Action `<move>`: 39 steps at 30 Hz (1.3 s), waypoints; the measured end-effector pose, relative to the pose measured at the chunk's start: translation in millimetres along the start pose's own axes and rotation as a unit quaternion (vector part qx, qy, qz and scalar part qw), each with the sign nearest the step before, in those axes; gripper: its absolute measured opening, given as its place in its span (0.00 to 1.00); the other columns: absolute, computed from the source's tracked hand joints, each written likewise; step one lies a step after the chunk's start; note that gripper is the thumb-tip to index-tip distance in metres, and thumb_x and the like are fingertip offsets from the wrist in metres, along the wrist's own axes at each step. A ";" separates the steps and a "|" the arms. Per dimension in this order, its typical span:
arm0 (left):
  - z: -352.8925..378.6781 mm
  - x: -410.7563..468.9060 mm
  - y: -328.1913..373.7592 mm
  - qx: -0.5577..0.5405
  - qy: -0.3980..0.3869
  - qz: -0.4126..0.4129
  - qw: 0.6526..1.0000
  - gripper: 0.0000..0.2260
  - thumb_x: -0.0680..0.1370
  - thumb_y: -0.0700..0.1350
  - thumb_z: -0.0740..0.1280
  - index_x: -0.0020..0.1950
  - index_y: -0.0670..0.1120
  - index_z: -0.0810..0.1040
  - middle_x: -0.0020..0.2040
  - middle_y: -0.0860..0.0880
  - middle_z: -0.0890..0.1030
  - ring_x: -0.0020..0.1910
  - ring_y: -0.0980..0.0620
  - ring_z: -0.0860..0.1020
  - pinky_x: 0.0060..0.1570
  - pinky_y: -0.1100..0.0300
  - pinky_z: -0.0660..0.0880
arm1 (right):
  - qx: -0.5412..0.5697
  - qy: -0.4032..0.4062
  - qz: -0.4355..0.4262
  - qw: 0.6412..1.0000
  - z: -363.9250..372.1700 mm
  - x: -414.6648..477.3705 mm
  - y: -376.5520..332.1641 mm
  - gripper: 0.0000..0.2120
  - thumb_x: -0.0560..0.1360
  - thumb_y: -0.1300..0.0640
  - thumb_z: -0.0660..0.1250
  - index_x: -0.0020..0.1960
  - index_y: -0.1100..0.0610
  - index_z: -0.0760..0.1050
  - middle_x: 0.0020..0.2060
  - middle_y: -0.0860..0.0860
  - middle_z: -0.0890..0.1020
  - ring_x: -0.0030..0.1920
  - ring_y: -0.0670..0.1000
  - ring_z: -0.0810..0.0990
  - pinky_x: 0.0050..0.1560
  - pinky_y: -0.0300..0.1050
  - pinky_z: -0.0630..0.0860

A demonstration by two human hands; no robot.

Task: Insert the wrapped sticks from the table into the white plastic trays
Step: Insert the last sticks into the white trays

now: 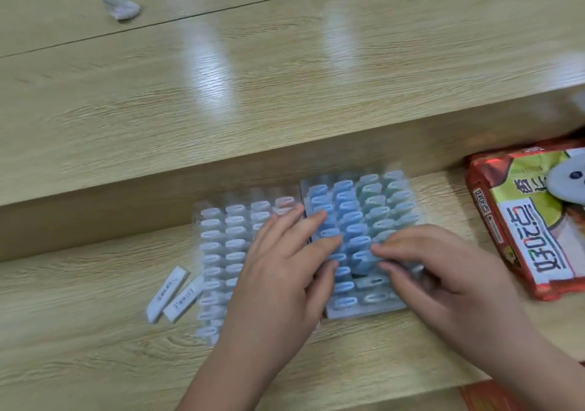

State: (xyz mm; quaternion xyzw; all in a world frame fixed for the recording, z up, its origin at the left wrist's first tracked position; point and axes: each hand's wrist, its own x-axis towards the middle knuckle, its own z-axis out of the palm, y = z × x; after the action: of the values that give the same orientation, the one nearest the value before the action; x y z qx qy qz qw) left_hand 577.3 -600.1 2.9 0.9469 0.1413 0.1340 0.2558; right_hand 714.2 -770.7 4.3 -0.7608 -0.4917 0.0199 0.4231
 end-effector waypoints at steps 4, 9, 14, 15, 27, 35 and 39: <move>1.2 2.5 0.3 -0.009 0.013 -0.004 1.000 0.13 0.79 0.50 0.63 0.60 0.50 0.82 0.69 0.52 0.77 0.74 0.50 0.68 0.71 0.45 0.66 | -0.046 0.007 -0.050 0.998 2.2 -4.5 3.2 0.07 0.73 0.62 0.72 0.50 0.58 0.85 0.48 0.47 0.83 0.48 0.47 0.82 0.49 0.41 0.77; 3.3 1.9 -0.6 -0.006 0.022 0.002 1.000 0.13 0.79 0.49 0.64 0.60 0.49 0.82 0.68 0.51 0.77 0.73 0.50 0.69 0.72 0.46 0.65 | -0.051 0.032 -0.050 0.997 2.7 -3.5 1.9 0.06 0.76 0.59 0.70 0.50 0.58 0.85 0.47 0.45 0.83 0.47 0.52 0.81 0.50 0.45 0.76; 3.0 2.3 -0.8 -0.010 0.024 0.003 1.000 0.12 0.79 0.48 0.65 0.59 0.48 0.83 0.68 0.50 0.78 0.73 0.49 0.69 0.71 0.46 0.66 | -0.053 0.030 -0.047 0.997 4.6 -2.9 -0.3 0.07 0.76 0.57 0.69 0.49 0.58 0.85 0.47 0.44 0.83 0.47 0.50 0.81 0.51 0.42 0.76; 2.7 2.1 -0.6 -0.011 0.023 0.002 1.000 0.12 0.79 0.48 0.65 0.59 0.49 0.83 0.68 0.50 0.78 0.73 0.49 0.69 0.71 0.46 0.66 | -0.051 0.031 -0.046 0.997 4.8 -3.0 -0.5 0.07 0.76 0.58 0.69 0.49 0.58 0.85 0.47 0.44 0.84 0.47 0.50 0.81 0.50 0.42 0.76; 2.4 1.3 0.7 -0.023 0.021 -0.008 1.000 0.11 0.78 0.47 0.69 0.60 0.50 0.83 0.68 0.51 0.78 0.73 0.50 0.68 0.72 0.45 0.65 | -0.080 0.033 -0.034 0.996 6.5 -6.6 1.6 0.07 0.76 0.58 0.69 0.49 0.58 0.85 0.47 0.45 0.84 0.49 0.51 0.81 0.52 0.43 0.76; -7.0 -0.2 8.0 -0.130 0.067 -0.038 0.989 0.12 0.79 0.41 0.69 0.63 0.46 0.82 0.66 0.51 0.79 0.73 0.54 0.69 0.72 0.52 0.67 | -0.192 -0.042 -0.057 0.979 2.9 -5.4 -3.1 0.13 0.76 0.60 0.62 0.51 0.59 0.85 0.55 0.53 0.82 0.53 0.59 0.78 0.57 0.52 0.74; -39.4 -11.3 -2.8 -0.183 0.164 -0.074 0.967 0.13 0.79 0.41 0.65 0.62 0.47 0.82 0.62 0.56 0.81 0.68 0.59 0.73 0.67 0.62 0.70 | -0.213 0.009 -0.037 0.976 10.8 -0.5 -28.5 0.18 0.76 0.63 0.56 0.53 0.58 0.85 0.53 0.52 0.83 0.52 0.61 0.78 0.56 0.54 0.74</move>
State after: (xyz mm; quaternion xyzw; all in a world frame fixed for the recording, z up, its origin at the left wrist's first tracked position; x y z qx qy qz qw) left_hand 553.5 -584.0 32.1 0.8360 0.2238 0.2921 0.4071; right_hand 688.3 -759.9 16.1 -0.8152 -0.5081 -0.1080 0.2562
